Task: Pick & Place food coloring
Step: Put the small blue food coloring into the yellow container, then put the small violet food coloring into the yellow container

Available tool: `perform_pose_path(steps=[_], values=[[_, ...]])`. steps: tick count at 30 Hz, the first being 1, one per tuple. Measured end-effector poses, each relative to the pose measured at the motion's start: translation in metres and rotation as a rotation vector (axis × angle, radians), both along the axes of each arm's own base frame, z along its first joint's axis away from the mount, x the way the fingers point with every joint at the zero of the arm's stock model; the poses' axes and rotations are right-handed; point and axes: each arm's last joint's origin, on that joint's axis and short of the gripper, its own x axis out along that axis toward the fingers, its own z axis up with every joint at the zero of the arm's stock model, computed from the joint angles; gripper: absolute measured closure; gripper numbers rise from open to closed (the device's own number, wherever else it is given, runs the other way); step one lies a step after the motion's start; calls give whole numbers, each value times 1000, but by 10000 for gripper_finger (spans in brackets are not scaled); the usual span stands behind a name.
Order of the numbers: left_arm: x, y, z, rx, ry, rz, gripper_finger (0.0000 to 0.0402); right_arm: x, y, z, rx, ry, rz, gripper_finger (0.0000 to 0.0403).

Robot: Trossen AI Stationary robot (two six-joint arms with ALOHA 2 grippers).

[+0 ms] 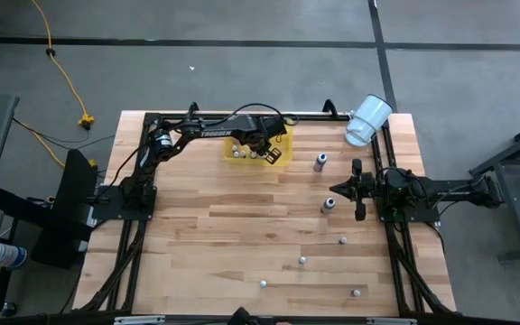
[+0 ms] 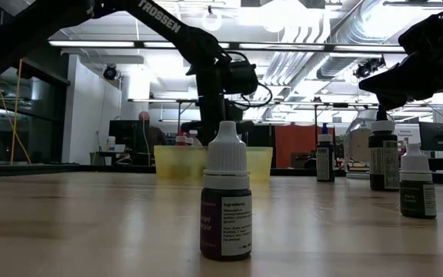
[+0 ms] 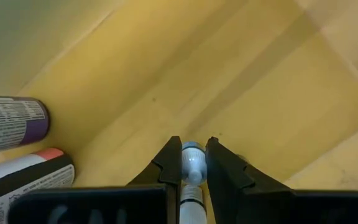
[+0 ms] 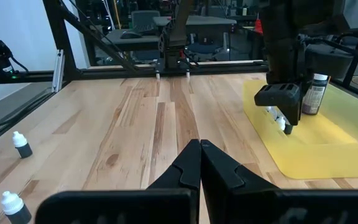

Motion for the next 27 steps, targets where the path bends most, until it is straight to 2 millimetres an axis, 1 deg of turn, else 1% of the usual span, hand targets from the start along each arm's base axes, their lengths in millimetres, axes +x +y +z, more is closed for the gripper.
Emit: perform_pose_path(steps=[4,10,20,23,27], values=[[1,-1,0,-22,-9,-36,337,0,0,0,0,0,0,402],[1,-1,0,-27,-12,-39,300,0,0,0,0,1,0,402],[2,0,0,1,-7,-48,266,0,0,0,0,1,0,402],[3,2,6,39,3,-67,259,0,0,0,0,0,0,402],[7,4,23,78,-5,-110,253,0,0,0,0,0,0,402]])
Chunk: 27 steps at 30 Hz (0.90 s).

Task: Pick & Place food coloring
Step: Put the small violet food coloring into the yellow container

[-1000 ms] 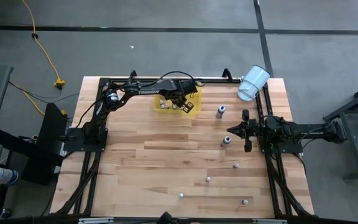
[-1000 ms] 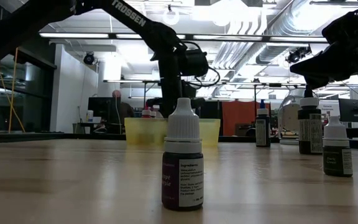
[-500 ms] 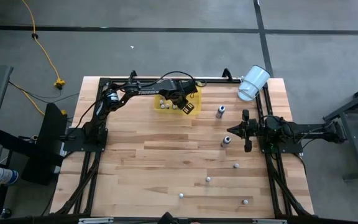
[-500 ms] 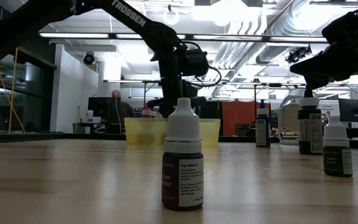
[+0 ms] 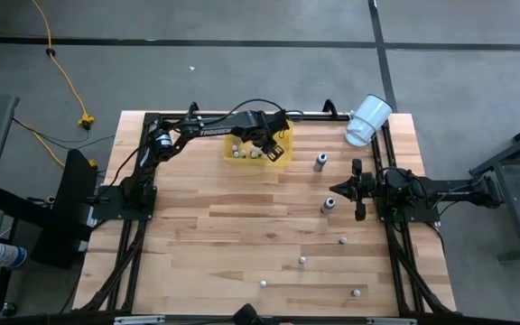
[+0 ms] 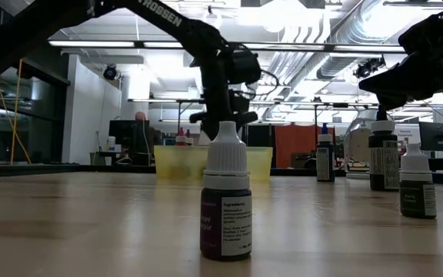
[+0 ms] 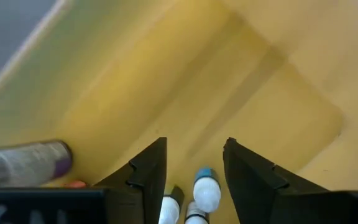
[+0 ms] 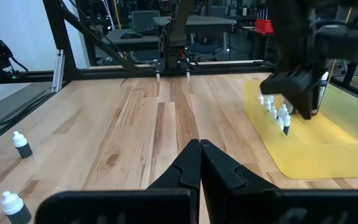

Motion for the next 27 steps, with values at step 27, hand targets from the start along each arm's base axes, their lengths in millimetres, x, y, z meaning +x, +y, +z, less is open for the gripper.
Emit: perform_pose_path(steps=[27], values=[[16,-112,137,-36,-178,-351,251,0,0,0,0,0,0,402]])
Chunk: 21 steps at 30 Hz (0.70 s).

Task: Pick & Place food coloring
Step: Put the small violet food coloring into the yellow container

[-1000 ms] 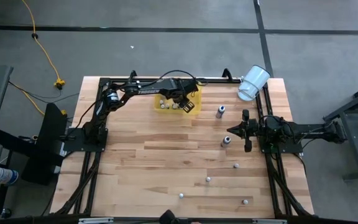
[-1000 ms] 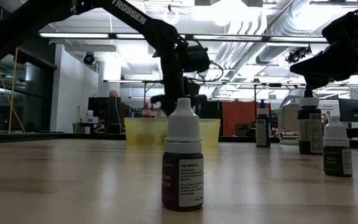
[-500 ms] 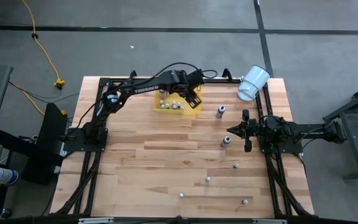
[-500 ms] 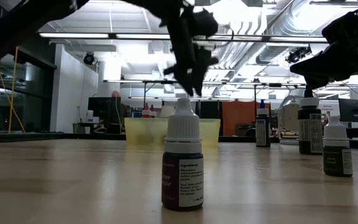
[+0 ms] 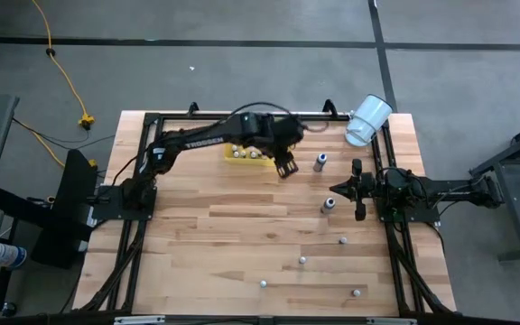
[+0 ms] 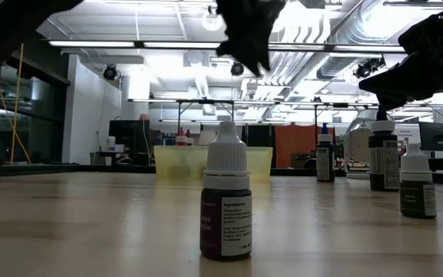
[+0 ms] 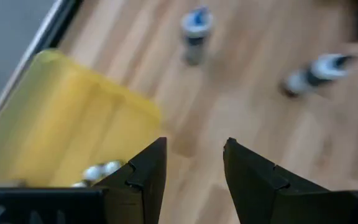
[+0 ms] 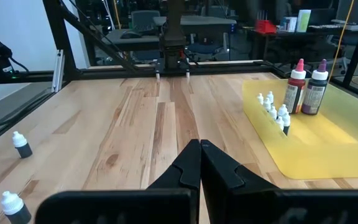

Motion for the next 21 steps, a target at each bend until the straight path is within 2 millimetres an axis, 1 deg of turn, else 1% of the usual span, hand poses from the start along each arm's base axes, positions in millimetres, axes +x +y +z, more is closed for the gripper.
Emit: perform_pose_path(steps=[5,9,11,14,17,21], values=[[-9,-49,12,28,29,-94,251,0,0,0,0,0,0,402],[-17,-82,13,29,83,-166,251,0,0,0,0,1,0,402],[-25,-96,15,17,115,-201,251,0,0,0,0,1,0,402],[-34,-113,24,-7,107,-254,251,0,0,0,0,1,0,402],[-42,-127,29,-35,116,-307,251,0,0,0,0,1,0,402],[-54,-143,30,-32,180,-387,251,0,0,0,0,1,0,402]])
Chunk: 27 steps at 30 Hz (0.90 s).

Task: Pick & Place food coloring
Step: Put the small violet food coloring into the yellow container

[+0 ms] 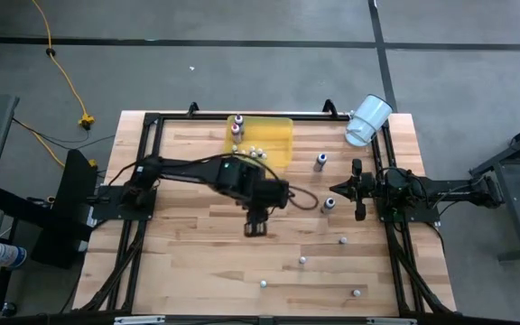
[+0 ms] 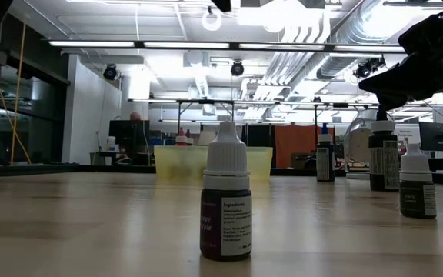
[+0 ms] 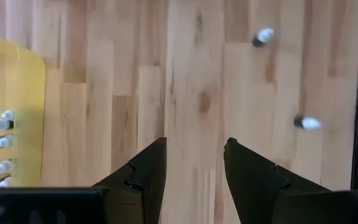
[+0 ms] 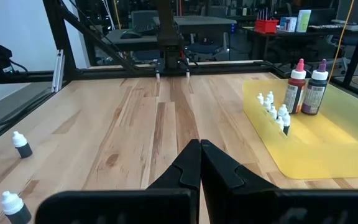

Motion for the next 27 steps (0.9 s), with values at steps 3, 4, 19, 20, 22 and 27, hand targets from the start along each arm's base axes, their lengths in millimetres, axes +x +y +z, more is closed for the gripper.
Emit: perform_pose_path(steps=[3,4,19,20,22,27], values=[[-9,-14,1,9,40,-93,251,0,0,0,0,0,0,402],[-12,-20,1,7,51,-131,251,0,0,0,0,0,0,402],[-25,-98,-29,20,67,-665,251,0,0,0,0,0,0,402],[-24,-102,-36,4,70,-693,251,0,0,0,0,0,0,402],[-19,-109,-51,-17,49,-739,251,0,0,0,0,0,0,402],[-5,-119,-87,-22,-32,-757,251,0,0,0,0,0,0,402]])
